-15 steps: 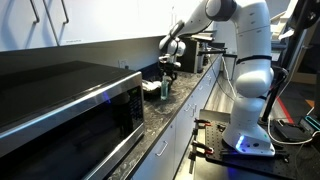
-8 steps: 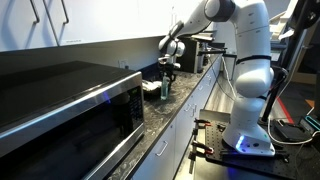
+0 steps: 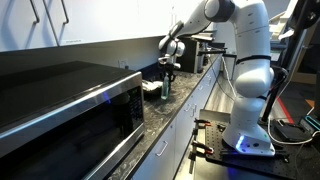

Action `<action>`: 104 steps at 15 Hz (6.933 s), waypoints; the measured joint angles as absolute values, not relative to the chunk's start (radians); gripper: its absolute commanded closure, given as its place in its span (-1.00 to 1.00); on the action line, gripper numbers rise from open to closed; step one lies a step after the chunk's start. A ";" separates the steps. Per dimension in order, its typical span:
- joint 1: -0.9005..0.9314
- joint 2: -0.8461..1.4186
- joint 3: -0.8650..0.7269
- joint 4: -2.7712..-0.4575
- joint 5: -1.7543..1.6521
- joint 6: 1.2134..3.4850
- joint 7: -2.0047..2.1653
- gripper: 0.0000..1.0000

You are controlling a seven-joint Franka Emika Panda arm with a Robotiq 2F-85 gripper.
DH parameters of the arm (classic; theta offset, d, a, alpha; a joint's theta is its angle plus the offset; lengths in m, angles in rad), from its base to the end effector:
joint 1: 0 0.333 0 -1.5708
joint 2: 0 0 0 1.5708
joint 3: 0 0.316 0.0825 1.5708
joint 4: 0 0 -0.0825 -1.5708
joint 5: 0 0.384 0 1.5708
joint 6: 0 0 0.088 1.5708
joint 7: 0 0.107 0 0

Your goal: Put the hand sanitizer on top of the microwave

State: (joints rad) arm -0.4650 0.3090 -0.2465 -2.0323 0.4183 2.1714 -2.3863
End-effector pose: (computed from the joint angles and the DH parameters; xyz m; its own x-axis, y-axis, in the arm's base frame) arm 0.4507 -0.3638 0.2868 0.1426 0.9481 0.2841 0.9861 -0.1608 0.0420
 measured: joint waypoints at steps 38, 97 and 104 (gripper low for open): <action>-0.254 0.033 -0.212 -2.115 0.274 2.071 -1.784 0.57; 0.200 -0.326 -0.082 -2.050 0.387 2.172 -1.622 0.57; 0.201 -0.241 -0.035 -1.969 0.410 2.141 -1.529 0.57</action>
